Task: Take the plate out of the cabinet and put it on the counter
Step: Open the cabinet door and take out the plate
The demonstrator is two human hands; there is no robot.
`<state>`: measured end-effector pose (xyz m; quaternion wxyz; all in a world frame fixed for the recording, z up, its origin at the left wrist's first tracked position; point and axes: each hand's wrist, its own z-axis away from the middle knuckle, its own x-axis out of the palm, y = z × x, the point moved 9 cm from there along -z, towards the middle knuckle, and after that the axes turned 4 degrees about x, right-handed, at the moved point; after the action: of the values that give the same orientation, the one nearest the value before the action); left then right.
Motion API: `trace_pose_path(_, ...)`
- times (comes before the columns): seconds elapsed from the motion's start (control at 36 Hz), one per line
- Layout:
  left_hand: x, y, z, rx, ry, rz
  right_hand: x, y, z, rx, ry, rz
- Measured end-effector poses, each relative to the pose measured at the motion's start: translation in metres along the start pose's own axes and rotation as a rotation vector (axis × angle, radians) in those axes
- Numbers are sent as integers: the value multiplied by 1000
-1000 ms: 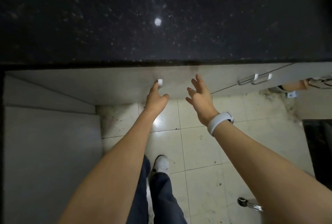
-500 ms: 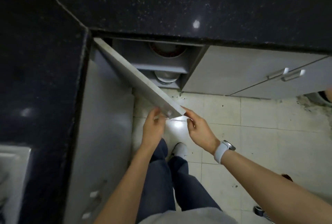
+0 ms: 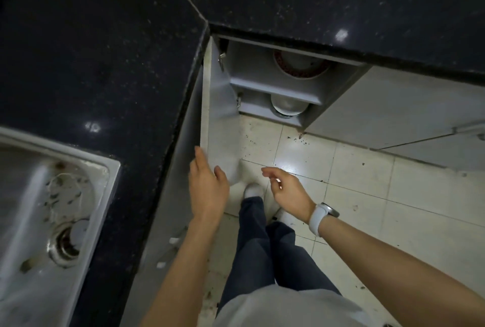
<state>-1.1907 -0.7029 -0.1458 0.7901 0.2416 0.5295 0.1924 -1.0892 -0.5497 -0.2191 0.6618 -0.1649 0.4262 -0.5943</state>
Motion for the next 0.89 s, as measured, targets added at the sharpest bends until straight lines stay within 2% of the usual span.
trace_pose_path(0.08, -4, 8, 2, 50, 10, -110, -9, 2, -7, 29, 45, -42)
trace_pose_path(0.19, 7, 41, 8, 273, 26, -291, -28, 10, -18, 68, 107, -82)
trace_pose_path(0.28, 35, 62, 1, 395, -50, -277, -47, 24, -30, 137, 173, -152)
trace_pose_path(0.39, 89, 66, -37, 392, -174, -162, -69, 50, -61, 219, 288, -313)
trace_pose_path(0.56, 182, 53, -125, 361, -211, -161, -86, 98, -142, 277, 405, -576)
trace_pose_path(0.64, 226, 52, -172, 397, -176, -175, -98, 111, -199, 216, 428, -638)
trace_pose_path(0.78, 278, 58, -238, 506, -166, -251, -117, 118, -276, 187, 416, -1105)
trace_pose_path(0.89, 302, 50, -269, 586, -196, -425, -126, 108, -315, 154, 382, -1247)
